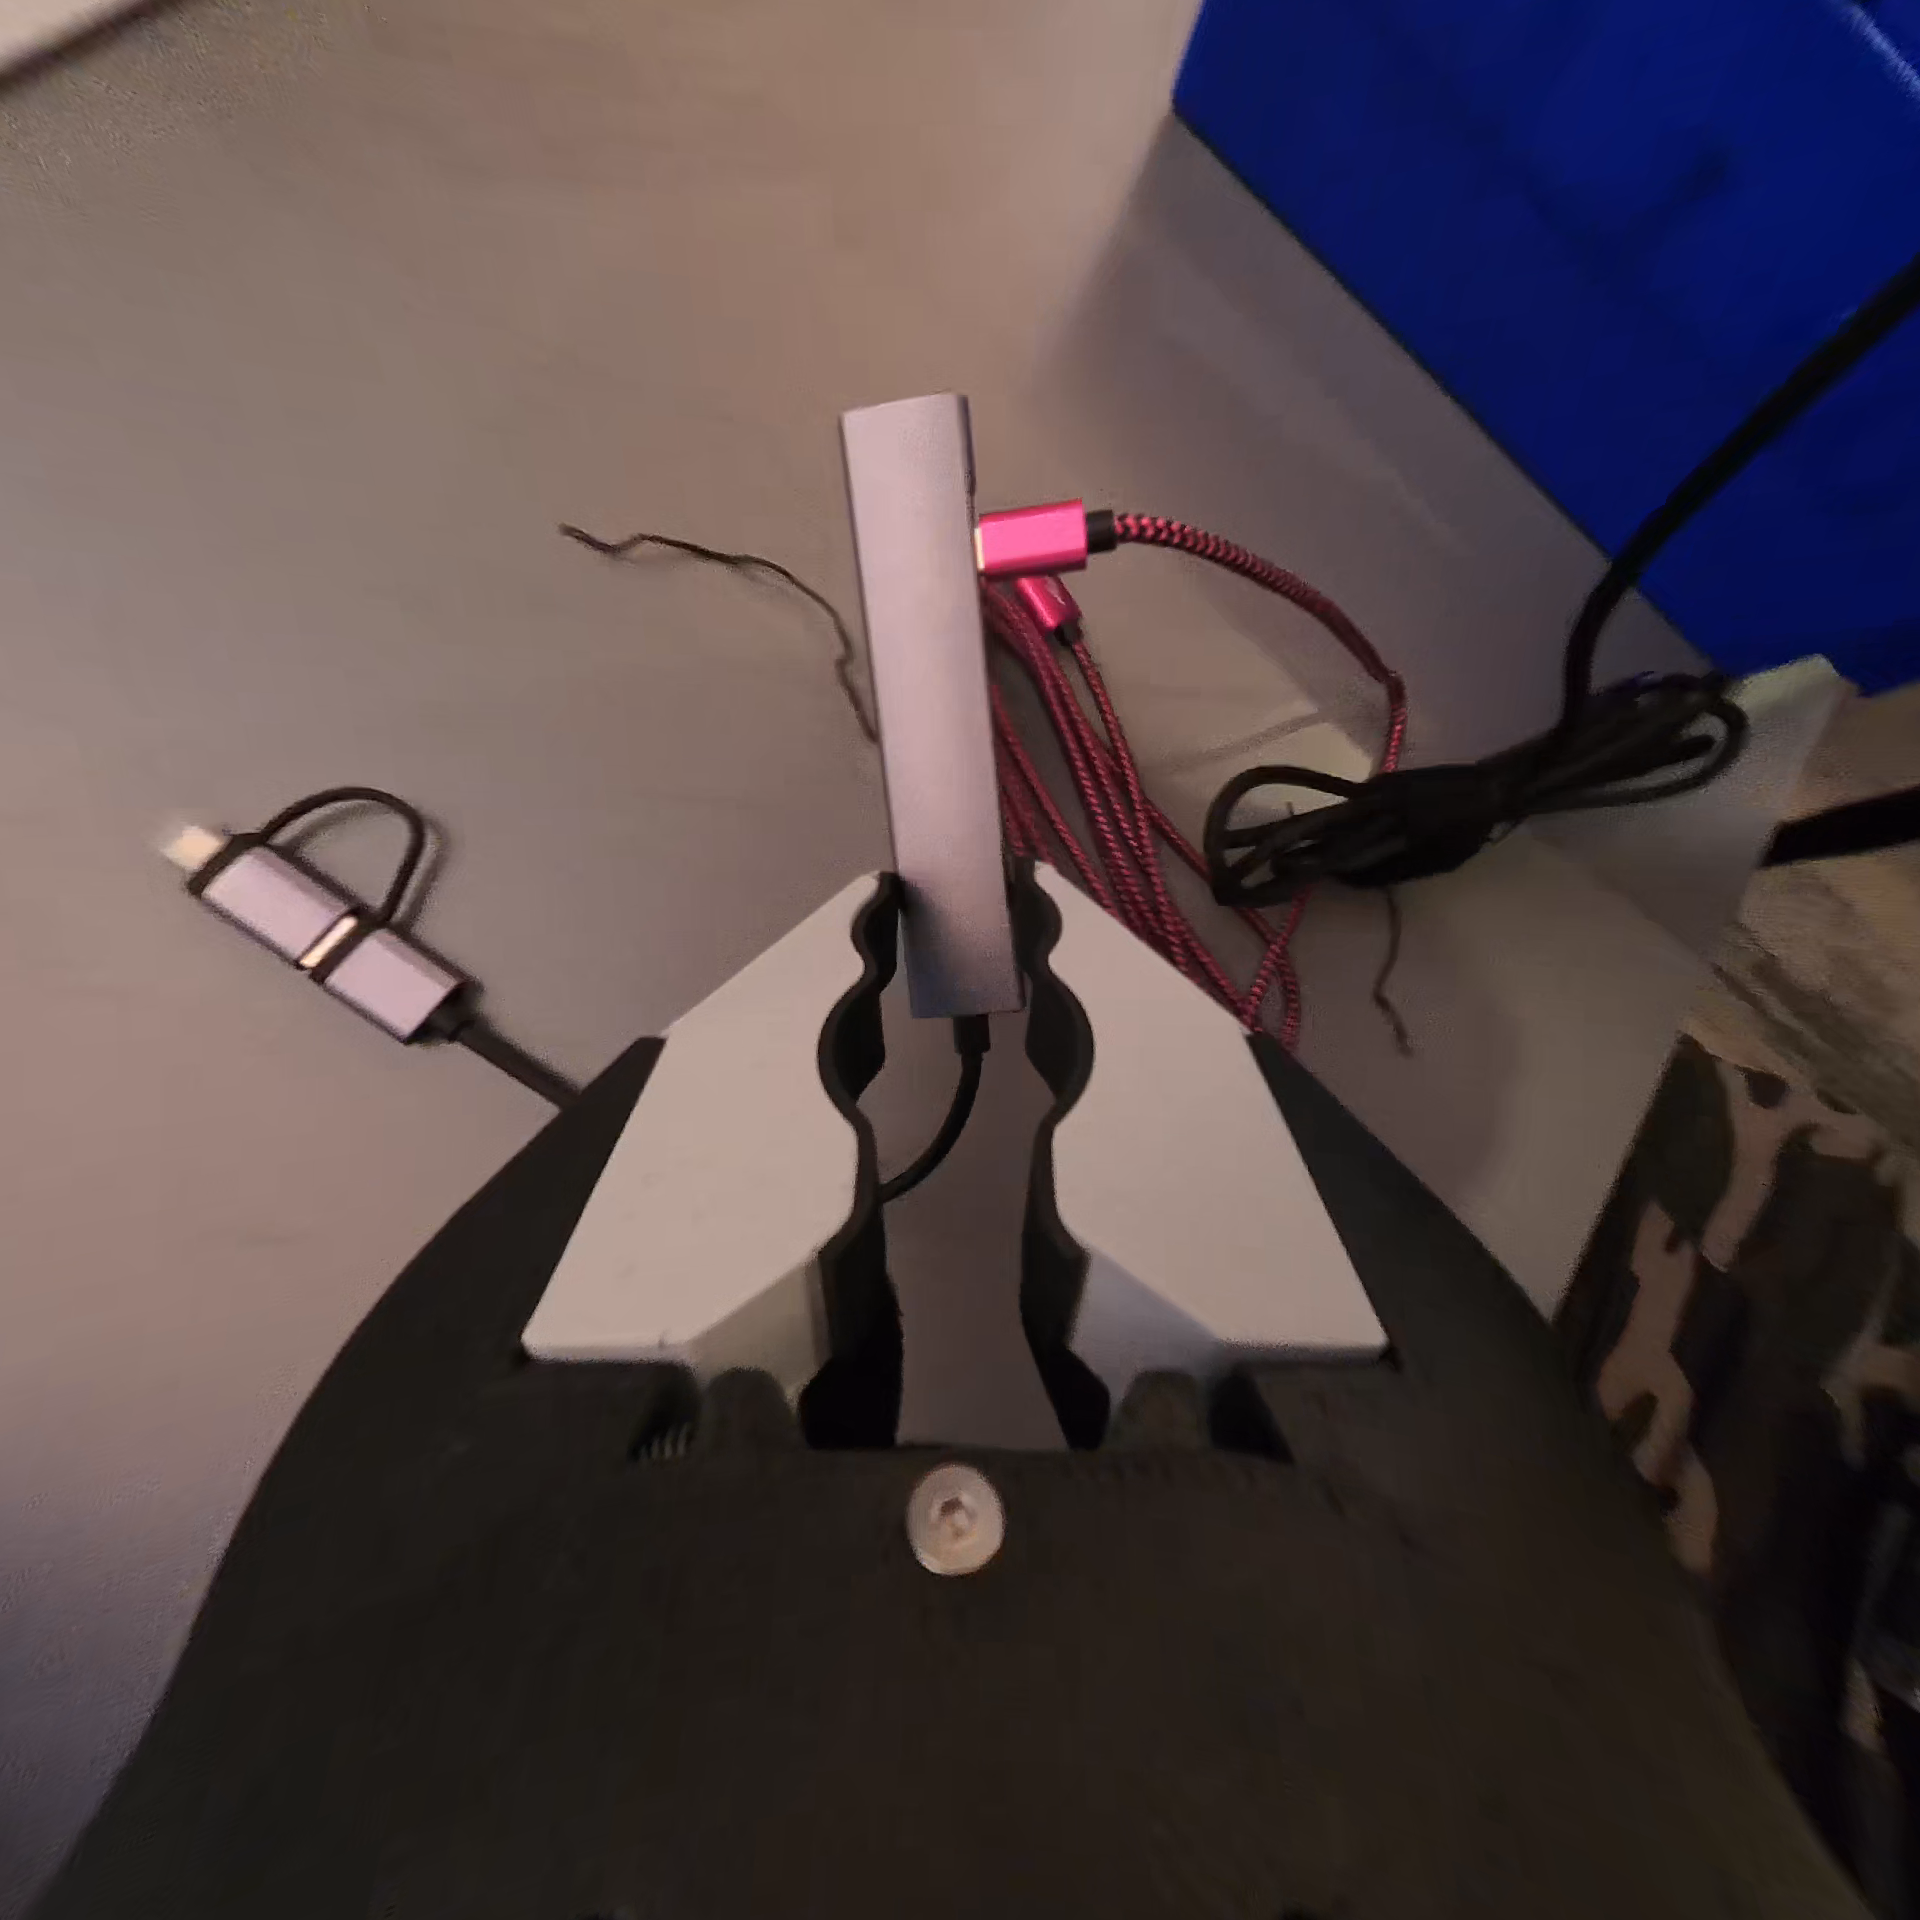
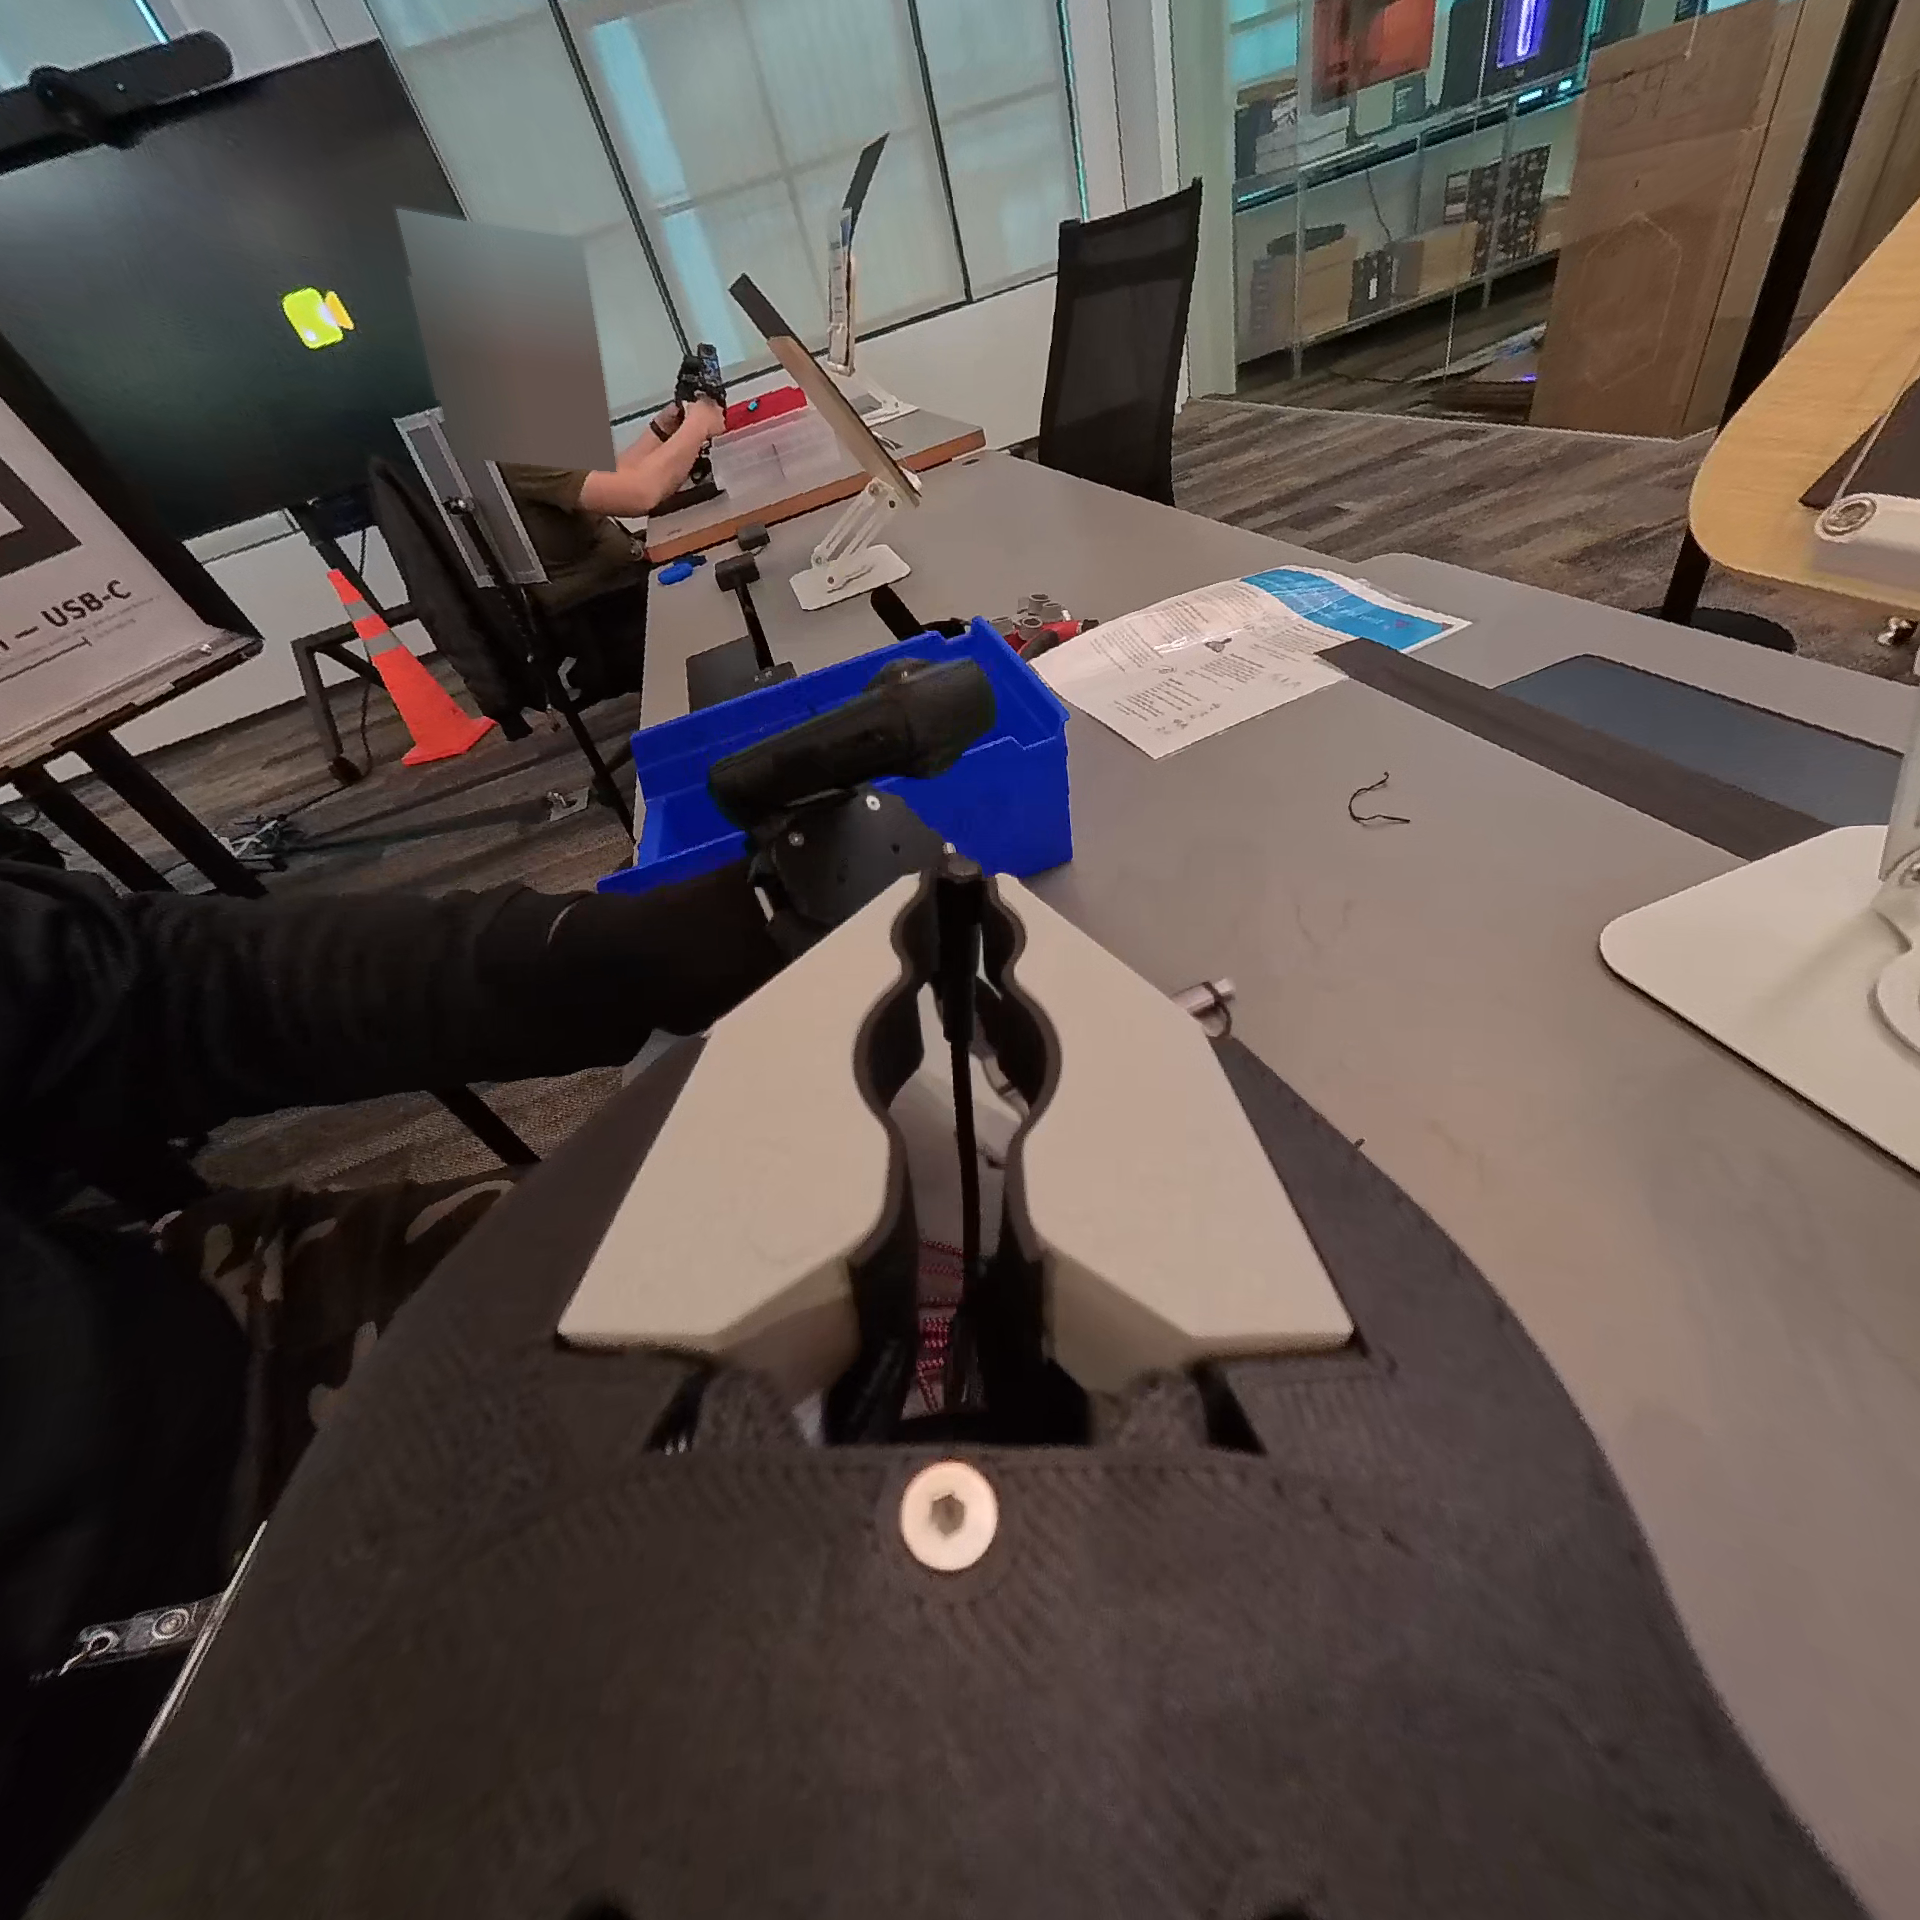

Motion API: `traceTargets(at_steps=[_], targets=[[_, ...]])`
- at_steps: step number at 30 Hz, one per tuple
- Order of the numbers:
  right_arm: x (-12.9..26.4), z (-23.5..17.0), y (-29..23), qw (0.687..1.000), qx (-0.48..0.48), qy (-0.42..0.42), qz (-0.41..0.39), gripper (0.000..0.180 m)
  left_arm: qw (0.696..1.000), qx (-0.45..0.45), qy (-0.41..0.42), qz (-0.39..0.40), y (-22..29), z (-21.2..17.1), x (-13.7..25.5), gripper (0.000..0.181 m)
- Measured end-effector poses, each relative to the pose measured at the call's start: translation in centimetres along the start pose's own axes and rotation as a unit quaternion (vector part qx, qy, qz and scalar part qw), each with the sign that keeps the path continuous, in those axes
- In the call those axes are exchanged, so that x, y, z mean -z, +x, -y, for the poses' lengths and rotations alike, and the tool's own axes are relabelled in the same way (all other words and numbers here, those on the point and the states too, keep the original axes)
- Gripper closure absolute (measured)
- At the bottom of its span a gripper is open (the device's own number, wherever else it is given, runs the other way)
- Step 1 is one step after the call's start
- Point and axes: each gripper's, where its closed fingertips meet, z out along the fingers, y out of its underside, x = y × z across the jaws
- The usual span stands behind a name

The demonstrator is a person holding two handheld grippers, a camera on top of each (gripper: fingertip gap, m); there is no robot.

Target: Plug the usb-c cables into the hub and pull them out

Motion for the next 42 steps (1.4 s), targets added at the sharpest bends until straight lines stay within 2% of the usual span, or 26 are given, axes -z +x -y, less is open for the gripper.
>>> traceTargets(at_steps=[4,7,11,14,16,20,25,32,35,37,42], targets=[[0.0,0.0,-0.1,1.0,0.001,0.001,0.003,0.175,0.998,0.015,-0.013,-0.055,2.3,-1.2,-1.3,0.16],[0.2,0.2,-0.1,1.0,0.001,0.004,0.003,0.175,0.996,-0.003,-0.053,-0.067,3.1,-2.6,-2.3,0.158],[0.5,0.3,-0.1,1.0,0.0,0.006,0.003,0.175,0.992,0.017,-0.055,-0.114,3.2,-1.9,-2.2,0.155],[0.6,0.4,-0.1,1.0,0.0,0.01,0.005,0.175,0.985,0.036,-0.097,-0.138,2.4,-2.1,-2.1,0.146],[0.6,0.5,-0.2,1.0,0.0,0.012,0.009,0.175,0.972,0.072,-0.128,-0.185,2.7,-2.6,-2.2,0.141],[0.5,0.5,-0.4,1.0,0.001,0.013,0.013,0.175,0.96,0.102,-0.145,-0.214,2.6,-2.8,-2.9,0.161],[0.6,0.5,-0.3,1.0,-0.003,0.019,0.018,0.175,0.951,0.108,-0.164,-0.237,3.7,-2.9,-3.2,0.162],[0.7,0.6,-0.2,1.0,-0.004,0.023,0.019,0.175,0.926,0.15,-0.159,-0.308,6.1,-2.7,-2.6,0.138],[0.8,0.7,-0.2,0.999,-0.004,0.025,0.02,0.174,0.939,0.133,-0.165,-0.272,6.2,-3.2,-2.8,0.145],[0.8,0.7,-0.2,0.999,-0.004,0.026,0.019,0.174,0.956,0.111,-0.163,-0.219,5.7,-3.5,-3.3,0.158],[0.6,0.7,-0.4,1.0,-0.001,0.024,0.019,0.175,0.975,0.065,-0.157,-0.142,6.1,-3.3,-4.0,0.153]])
